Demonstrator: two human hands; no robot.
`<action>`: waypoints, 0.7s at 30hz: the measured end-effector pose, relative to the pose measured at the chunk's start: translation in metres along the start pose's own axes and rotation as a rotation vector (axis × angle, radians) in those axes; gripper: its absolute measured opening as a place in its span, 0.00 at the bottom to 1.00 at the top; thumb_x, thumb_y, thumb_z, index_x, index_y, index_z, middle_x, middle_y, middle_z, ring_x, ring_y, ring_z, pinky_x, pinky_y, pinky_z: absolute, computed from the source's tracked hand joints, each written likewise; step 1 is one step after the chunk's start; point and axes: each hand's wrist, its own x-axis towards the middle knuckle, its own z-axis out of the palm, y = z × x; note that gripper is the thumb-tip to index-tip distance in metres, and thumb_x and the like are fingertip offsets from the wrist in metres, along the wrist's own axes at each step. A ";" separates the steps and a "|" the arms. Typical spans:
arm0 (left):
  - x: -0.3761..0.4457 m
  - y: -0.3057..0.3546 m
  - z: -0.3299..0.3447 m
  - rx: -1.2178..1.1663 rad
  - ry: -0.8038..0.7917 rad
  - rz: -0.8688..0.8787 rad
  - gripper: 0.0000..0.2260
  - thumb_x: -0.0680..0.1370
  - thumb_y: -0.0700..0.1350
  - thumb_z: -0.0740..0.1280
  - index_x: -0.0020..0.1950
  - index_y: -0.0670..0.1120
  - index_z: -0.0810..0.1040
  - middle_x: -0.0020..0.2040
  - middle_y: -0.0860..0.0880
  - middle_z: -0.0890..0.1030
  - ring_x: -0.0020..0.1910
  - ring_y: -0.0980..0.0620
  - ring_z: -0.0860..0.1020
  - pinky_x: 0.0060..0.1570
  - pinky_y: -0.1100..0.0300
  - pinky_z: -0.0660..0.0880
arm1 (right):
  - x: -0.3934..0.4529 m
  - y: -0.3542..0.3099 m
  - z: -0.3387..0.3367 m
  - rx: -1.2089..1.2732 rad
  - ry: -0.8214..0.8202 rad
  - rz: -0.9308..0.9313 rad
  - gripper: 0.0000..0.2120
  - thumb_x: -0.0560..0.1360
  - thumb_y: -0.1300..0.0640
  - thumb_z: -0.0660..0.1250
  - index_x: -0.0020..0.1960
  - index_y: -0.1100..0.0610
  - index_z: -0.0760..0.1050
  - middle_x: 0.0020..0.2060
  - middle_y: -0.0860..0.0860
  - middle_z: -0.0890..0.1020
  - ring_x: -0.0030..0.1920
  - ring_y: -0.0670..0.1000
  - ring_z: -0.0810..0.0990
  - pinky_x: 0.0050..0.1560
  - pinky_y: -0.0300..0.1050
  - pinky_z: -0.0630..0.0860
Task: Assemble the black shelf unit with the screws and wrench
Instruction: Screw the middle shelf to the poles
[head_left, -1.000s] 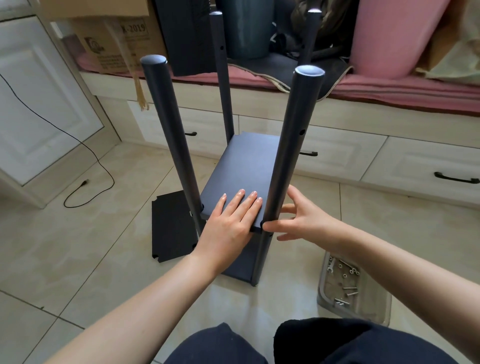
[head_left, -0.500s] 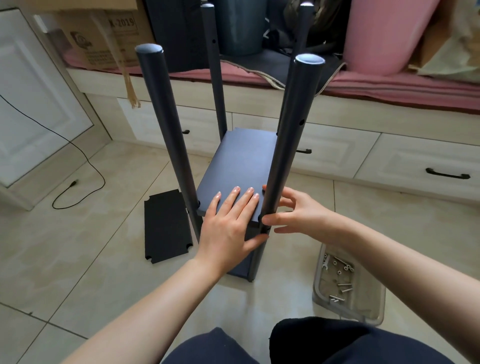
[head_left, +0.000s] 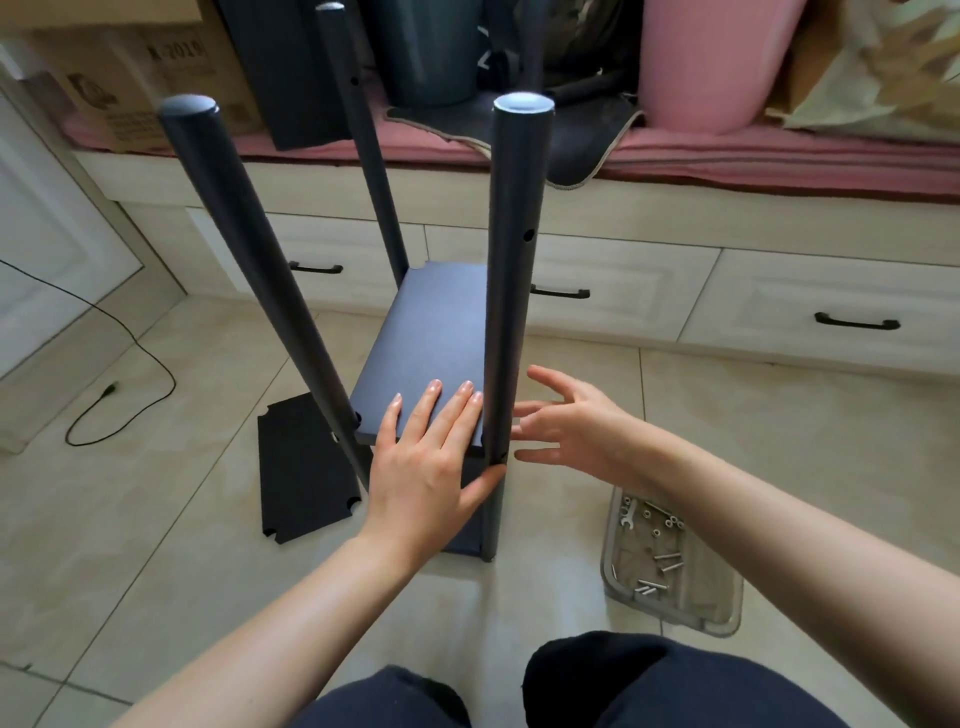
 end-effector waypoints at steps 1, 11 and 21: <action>0.000 0.000 -0.001 -0.004 -0.036 -0.011 0.30 0.79 0.61 0.66 0.76 0.47 0.71 0.76 0.49 0.71 0.78 0.45 0.65 0.76 0.41 0.59 | 0.002 0.000 0.001 0.044 0.029 0.012 0.36 0.69 0.61 0.73 0.73 0.50 0.62 0.58 0.60 0.81 0.53 0.58 0.85 0.58 0.58 0.79; 0.005 0.002 -0.016 -0.107 -0.023 -0.043 0.29 0.77 0.61 0.68 0.74 0.47 0.74 0.74 0.51 0.73 0.77 0.45 0.66 0.76 0.37 0.57 | 0.018 -0.015 0.033 -0.051 0.090 -0.001 0.20 0.77 0.61 0.70 0.67 0.63 0.70 0.47 0.57 0.85 0.46 0.57 0.86 0.43 0.51 0.82; -0.022 0.002 -0.015 -0.365 0.283 -0.090 0.09 0.76 0.52 0.72 0.47 0.47 0.82 0.44 0.53 0.82 0.45 0.50 0.79 0.44 0.53 0.76 | 0.016 -0.014 0.033 -0.036 0.112 -0.004 0.27 0.77 0.62 0.70 0.73 0.64 0.64 0.56 0.59 0.81 0.49 0.58 0.85 0.52 0.61 0.82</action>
